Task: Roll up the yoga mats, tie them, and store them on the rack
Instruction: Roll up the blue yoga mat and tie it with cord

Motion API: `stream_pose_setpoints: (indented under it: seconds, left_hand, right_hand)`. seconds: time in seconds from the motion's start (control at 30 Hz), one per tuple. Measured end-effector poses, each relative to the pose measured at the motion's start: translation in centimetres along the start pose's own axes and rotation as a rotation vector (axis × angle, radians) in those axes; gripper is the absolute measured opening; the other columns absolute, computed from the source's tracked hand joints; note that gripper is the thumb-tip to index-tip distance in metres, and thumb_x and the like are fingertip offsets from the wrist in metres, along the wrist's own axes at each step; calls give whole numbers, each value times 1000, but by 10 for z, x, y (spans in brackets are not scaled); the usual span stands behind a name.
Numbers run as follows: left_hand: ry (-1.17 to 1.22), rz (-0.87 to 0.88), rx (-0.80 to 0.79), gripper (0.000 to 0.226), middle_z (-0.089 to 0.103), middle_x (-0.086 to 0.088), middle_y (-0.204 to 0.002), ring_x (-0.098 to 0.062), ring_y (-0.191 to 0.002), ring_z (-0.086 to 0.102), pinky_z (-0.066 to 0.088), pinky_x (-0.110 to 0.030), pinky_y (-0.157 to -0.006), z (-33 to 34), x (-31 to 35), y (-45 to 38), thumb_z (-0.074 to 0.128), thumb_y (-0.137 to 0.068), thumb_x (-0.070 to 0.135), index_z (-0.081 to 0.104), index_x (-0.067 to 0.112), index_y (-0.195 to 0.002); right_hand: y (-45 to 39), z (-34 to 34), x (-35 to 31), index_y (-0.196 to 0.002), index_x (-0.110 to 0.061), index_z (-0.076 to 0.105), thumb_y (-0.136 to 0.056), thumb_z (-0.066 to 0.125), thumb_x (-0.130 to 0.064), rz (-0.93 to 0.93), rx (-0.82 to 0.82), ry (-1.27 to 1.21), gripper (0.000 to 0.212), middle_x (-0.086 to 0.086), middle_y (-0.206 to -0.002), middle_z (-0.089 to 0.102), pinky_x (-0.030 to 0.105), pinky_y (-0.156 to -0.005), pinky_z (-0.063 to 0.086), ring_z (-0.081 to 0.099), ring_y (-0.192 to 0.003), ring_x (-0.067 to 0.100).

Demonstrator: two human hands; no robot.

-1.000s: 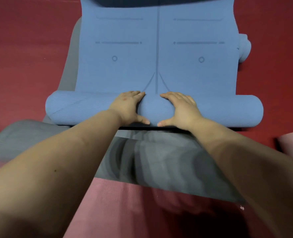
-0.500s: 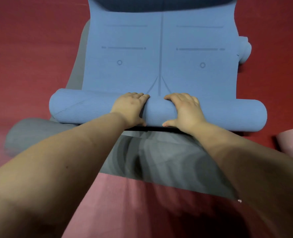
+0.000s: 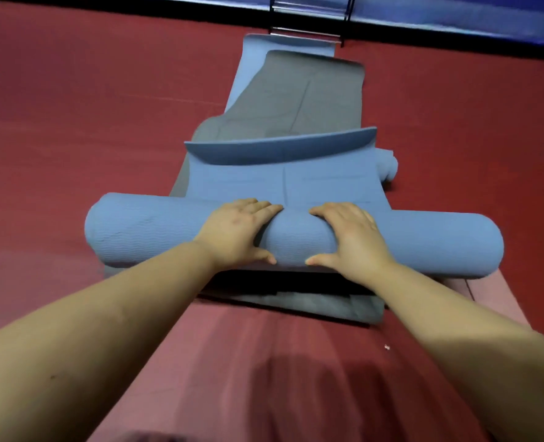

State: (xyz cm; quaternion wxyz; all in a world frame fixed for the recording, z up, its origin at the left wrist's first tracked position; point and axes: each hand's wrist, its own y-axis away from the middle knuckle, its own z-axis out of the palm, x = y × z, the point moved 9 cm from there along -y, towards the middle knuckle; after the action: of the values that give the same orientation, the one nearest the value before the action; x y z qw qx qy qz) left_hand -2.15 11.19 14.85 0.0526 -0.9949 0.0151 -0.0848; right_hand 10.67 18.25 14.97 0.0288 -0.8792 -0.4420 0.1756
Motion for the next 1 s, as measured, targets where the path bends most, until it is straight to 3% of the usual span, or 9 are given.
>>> stream_pose_setpoints:
  seconds: [0.17,0.3,0.4,0.5,0.63,0.77,1.0]
  left_hand:
    - [5,9,55,95,44,-9,-143,-27,-130,40,19,-28,-109,-41,50,65,77,-67,52,38,12,-143]
    - [18,3,40,95,51,-12,-137,-30,-123,47,30,-34,-106,-37,73,116,81,-62,49,44,7,-138]
    - [24,4,23,95,62,-18,-119,-35,-105,60,47,-39,-92,-3,79,145,89,-48,45,56,1,-125]
    - [57,-28,-33,97,62,-19,-121,-37,-108,60,46,-42,-95,40,76,163,90,-45,43,57,1,-126]
    - [45,6,-97,100,68,-15,-108,-32,-92,67,55,-41,-79,95,69,176,91,-32,52,65,2,-115]
    - [67,23,-134,101,68,-16,-108,-32,-93,67,54,-43,-80,141,66,186,93,-28,47,65,2,-115]
    - [86,-7,-171,102,67,-15,-111,-32,-97,66,52,-40,-86,199,49,187,92,-30,48,64,2,-116]
  right_hand:
    - [68,-45,-48,-127,-19,53,-58,85,-42,16,66,19,79,-1,-126,54,35,-104,26,44,-120,22]
    - [121,-42,-77,-124,-17,56,-55,87,-39,38,77,34,79,0,-123,56,35,-101,29,48,-117,25]
    - [150,-10,-85,-119,-16,60,-49,89,-37,45,67,50,79,3,-118,60,39,-99,36,54,-112,28]
    - [171,32,-81,-114,-15,62,-41,91,-37,79,58,57,81,3,-114,62,40,-95,42,58,-105,29]
    - [192,83,-68,-112,-17,62,-33,92,-40,119,36,62,87,4,-113,63,33,-96,32,61,-102,28]
    - [206,126,-59,-110,-17,63,-30,92,-43,152,-3,83,89,3,-111,64,37,-94,44,61,-101,26]
    - [212,174,-49,-110,-14,64,-30,93,-39,166,-15,138,89,7,-113,64,36,-98,30,54,-106,25]
